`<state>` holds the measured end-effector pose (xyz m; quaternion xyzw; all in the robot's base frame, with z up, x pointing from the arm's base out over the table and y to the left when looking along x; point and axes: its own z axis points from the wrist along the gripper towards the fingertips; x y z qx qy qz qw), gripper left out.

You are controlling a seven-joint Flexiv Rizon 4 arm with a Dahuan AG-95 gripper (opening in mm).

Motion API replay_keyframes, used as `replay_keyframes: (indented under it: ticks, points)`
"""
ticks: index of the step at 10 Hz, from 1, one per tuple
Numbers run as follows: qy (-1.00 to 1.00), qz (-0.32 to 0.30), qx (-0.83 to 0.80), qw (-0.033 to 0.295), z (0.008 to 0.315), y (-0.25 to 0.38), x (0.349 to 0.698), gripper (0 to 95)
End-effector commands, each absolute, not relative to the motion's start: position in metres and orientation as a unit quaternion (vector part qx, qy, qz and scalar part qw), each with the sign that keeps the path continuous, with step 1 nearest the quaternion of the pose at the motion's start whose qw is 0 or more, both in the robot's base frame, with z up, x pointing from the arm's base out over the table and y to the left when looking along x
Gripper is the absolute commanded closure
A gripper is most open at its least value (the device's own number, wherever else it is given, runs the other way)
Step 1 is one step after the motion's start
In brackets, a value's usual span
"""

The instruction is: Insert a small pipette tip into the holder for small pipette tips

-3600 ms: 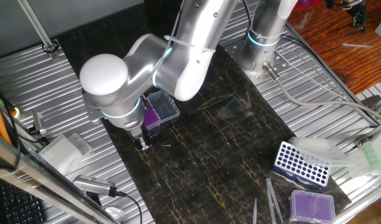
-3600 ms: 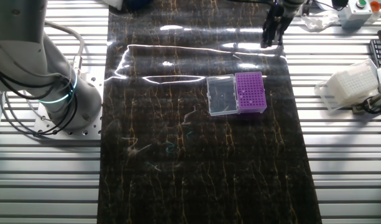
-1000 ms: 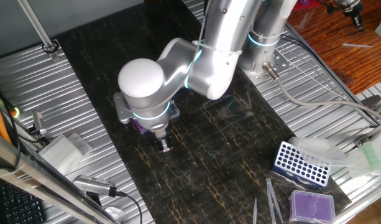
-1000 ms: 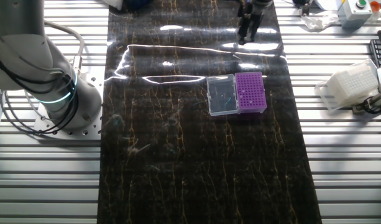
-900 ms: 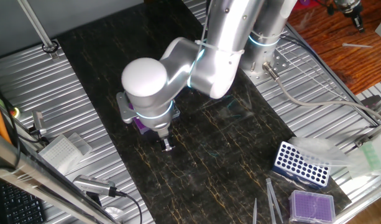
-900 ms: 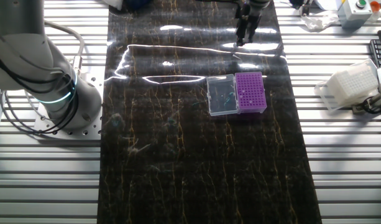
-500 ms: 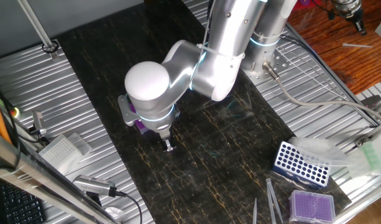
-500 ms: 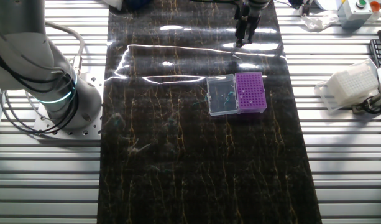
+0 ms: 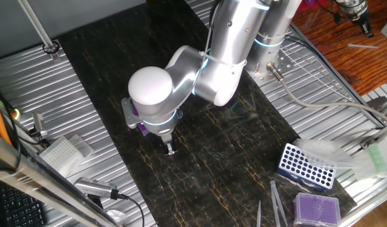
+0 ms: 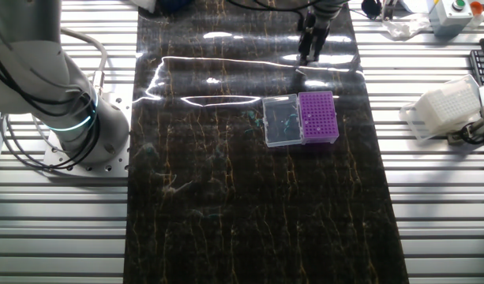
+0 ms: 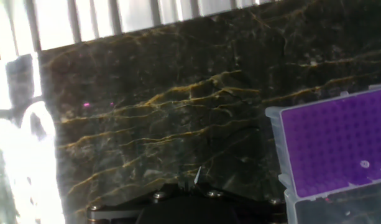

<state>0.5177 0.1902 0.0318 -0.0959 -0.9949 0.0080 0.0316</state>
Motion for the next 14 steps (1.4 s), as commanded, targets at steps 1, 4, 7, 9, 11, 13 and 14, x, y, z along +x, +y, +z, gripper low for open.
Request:
replay_keyframes:
  ticks: [1,4,7,9,11,13,14]
  points:
    - [-0.992,0.005,-0.118,0.039,0.0315,0.1905,0.5177,95.0]
    - [-0.991,0.005,-0.128,0.044,0.0276,0.1902,0.5179,95.0]
    - [-0.991,0.006,-0.128,0.048,0.0253,0.1897,0.517,95.0]
    - [-0.991,-0.001,-0.128,0.051,0.0245,0.1893,0.5153,95.0]
    - [-0.991,-0.002,-0.128,0.05,0.0236,0.1889,0.5132,95.0]
    - [-0.991,-0.002,-0.128,0.05,0.0231,0.1887,0.5118,95.0]
    - [-0.991,-0.002,-0.127,0.05,0.023,0.1886,0.5116,95.0]
